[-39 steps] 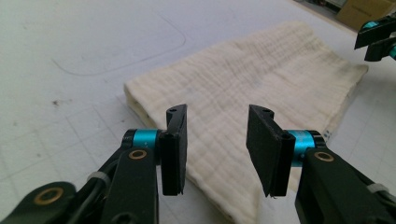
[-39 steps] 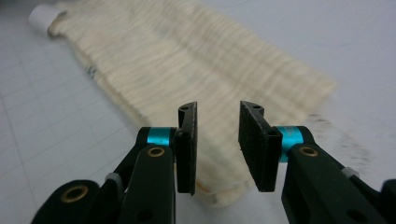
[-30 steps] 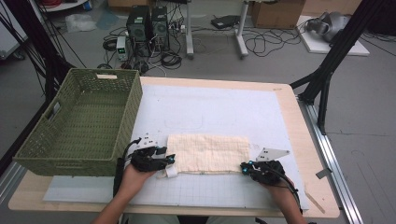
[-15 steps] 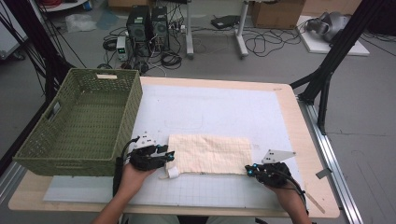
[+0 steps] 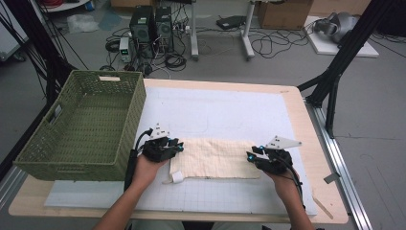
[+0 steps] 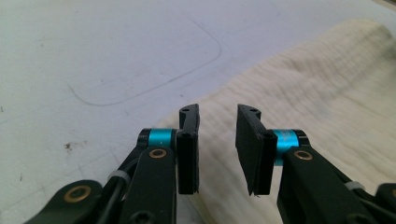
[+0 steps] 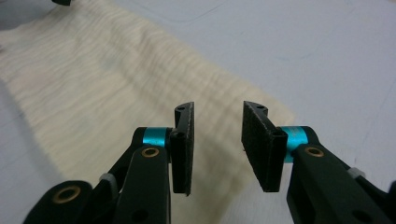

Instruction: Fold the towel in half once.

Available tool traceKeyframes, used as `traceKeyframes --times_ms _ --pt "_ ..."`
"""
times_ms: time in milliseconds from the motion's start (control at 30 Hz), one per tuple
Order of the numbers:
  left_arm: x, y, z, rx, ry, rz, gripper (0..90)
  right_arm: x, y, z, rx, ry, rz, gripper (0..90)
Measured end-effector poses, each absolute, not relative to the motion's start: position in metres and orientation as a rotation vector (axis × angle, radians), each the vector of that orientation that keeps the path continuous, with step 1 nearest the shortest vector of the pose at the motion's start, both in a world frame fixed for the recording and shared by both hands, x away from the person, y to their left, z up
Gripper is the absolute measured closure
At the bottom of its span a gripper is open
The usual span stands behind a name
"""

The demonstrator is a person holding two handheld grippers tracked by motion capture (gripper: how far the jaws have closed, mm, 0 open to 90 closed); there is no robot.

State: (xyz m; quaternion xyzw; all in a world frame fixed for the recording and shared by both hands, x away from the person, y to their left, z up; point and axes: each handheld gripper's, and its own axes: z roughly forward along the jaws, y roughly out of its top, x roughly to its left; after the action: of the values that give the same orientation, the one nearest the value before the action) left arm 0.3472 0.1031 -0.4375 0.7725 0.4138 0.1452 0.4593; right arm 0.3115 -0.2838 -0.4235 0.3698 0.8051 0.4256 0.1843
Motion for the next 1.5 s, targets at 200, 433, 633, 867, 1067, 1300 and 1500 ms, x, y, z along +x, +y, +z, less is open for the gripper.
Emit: traceKeyframes --times_ms 200,433,633,867,1067,1300,1500 --pt "0.362 0.102 -0.446 1.932 1.107 0.378 77.6 0.344 -0.264 -0.429 1.102 2.275 1.142 68.9" --pt "0.361 0.103 -0.447 1.962 1.151 0.408 83.9 0.36 -0.263 -0.446 1.201 2.276 1.032 71.7" --pt "0.357 0.103 -0.448 1.969 1.13 0.444 84.2 0.358 -0.287 -0.45 1.33 2.146 1.022 68.4" --pt "0.357 0.107 -0.449 1.947 1.137 0.433 81.5 0.352 -0.29 -0.447 1.314 2.124 0.995 66.4" --pt "0.349 0.115 -0.44 1.873 1.063 0.427 62.9 0.336 -0.302 -0.434 1.262 2.099 1.073 53.1" --pt "0.342 0.127 -0.429 1.813 1.016 0.361 45.0 0.312 -0.316 -0.42 1.216 2.096 1.151 33.3" --pt "0.335 0.133 -0.421 1.723 0.956 0.324 41.3 0.298 -0.326 -0.415 1.204 2.077 1.166 26.9"
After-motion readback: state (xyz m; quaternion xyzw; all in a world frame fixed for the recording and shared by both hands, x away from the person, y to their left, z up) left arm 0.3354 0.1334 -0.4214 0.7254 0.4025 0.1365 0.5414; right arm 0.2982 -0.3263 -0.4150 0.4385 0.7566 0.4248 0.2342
